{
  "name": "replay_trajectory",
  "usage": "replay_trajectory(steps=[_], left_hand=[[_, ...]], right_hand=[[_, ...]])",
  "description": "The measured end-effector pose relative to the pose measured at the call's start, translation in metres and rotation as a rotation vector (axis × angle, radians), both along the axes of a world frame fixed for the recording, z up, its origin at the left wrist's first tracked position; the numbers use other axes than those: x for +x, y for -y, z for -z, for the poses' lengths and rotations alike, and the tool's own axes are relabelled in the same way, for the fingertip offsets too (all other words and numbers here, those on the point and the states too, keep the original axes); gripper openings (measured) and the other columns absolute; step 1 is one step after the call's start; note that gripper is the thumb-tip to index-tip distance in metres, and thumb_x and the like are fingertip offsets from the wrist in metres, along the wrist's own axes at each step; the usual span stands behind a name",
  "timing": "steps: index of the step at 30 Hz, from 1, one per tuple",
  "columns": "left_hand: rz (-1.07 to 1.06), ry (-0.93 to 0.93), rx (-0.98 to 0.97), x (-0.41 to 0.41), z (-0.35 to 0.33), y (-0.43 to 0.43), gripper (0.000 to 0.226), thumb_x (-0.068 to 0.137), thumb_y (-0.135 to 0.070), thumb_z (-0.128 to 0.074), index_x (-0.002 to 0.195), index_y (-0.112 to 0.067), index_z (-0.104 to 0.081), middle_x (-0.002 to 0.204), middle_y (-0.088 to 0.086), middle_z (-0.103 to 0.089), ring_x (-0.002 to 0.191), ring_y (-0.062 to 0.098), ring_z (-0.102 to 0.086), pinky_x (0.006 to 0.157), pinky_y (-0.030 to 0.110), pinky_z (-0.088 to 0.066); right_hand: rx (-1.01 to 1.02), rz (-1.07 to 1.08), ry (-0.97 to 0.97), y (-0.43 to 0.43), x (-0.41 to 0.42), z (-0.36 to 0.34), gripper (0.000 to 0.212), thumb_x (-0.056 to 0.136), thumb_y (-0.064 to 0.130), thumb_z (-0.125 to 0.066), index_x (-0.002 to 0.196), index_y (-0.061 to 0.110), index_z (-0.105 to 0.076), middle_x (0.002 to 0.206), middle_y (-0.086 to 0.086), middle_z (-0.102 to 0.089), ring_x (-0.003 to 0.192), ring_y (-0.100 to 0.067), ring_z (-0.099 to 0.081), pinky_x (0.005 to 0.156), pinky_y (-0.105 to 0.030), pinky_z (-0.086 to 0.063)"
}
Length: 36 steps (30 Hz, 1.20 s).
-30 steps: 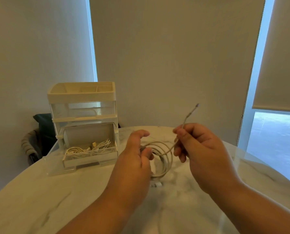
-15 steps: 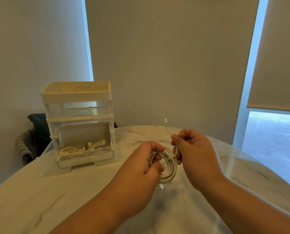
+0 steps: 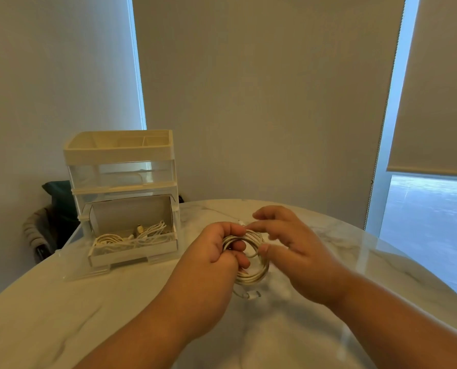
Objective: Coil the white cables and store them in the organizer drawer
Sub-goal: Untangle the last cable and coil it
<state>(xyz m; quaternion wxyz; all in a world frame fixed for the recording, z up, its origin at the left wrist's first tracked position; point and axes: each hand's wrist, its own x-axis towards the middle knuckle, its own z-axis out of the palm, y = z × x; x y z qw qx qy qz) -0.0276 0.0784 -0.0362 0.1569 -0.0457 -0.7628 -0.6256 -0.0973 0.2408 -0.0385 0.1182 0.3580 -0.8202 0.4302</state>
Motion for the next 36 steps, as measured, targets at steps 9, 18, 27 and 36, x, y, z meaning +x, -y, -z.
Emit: replay_trajectory(steps=[9, 18, 27, 36], left_hand=[[0.024, 0.004, -0.016, 0.002, 0.000, 0.001, 0.044, 0.090, 0.010, -0.041, 0.101, -0.026, -0.064, 0.071, -0.012, -0.069, 0.069, 0.003, -0.063, 0.066, 0.018, -0.053], [-0.065, -0.121, -0.038, 0.004, -0.004, 0.002, 0.038, 0.091, 0.006, -0.044, 0.097, -0.026, -0.064, 0.074, -0.011, -0.068, 0.065, -0.001, -0.061, 0.057, 0.012, -0.047], [-0.191, -0.192, -0.369, -0.004, 0.011, 0.007, 0.027, 0.101, -0.010, -0.042, 0.106, -0.037, -0.042, 0.089, -0.008, -0.058, 0.072, -0.005, -0.056, 0.056, 0.012, -0.043], [-0.163, -0.116, -0.588, -0.006, 0.014, 0.014, 0.045, 0.098, -0.025, -0.052, 0.123, -0.048, -0.022, 0.124, -0.012, -0.034, 0.087, 0.000, -0.058, 0.074, 0.014, -0.050]], right_hand=[[-0.038, -0.150, 0.202, 0.009, 0.003, 0.007, 0.037, 0.064, 0.038, -0.060, 0.100, 0.032, -0.066, 0.092, 0.001, -0.071, 0.089, -0.026, -0.066, 0.082, -0.055, -0.056], [-0.424, -0.243, 0.584, 0.028, 0.010, 0.011, 0.024, 0.094, 0.004, -0.055, 0.101, 0.021, -0.070, 0.083, -0.008, -0.071, 0.075, -0.021, -0.067, 0.067, -0.037, -0.053], [-0.736, -0.103, 0.786, 0.030, 0.014, 0.003, 0.040, 0.092, -0.014, -0.054, 0.122, 0.012, -0.049, 0.095, -0.027, -0.071, 0.079, -0.031, -0.072, 0.078, -0.042, -0.058], [-0.739, -0.153, 0.832, 0.027, 0.018, -0.004, 0.044, 0.092, -0.018, -0.048, 0.119, 0.016, -0.050, 0.089, -0.019, -0.063, 0.059, -0.021, -0.064, 0.056, -0.030, -0.053]])
